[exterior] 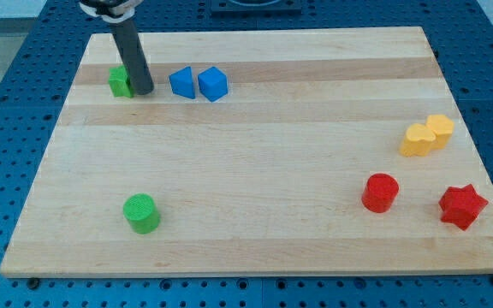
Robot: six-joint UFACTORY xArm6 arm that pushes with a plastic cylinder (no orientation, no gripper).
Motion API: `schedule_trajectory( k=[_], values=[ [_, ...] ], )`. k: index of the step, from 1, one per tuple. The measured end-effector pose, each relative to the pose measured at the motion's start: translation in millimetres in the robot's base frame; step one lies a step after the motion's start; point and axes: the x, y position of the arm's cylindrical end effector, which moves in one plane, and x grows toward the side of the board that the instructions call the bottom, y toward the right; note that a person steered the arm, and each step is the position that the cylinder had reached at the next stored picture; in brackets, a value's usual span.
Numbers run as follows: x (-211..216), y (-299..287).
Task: Push the green star to the top left of the board
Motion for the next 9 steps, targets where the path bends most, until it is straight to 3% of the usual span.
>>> schedule_trajectory(
  k=[1,2,4,8,9],
  values=[
    [47,16],
    [71,-4],
    [38,-49],
    [-1,-49],
    [-26,-53]
  ],
)
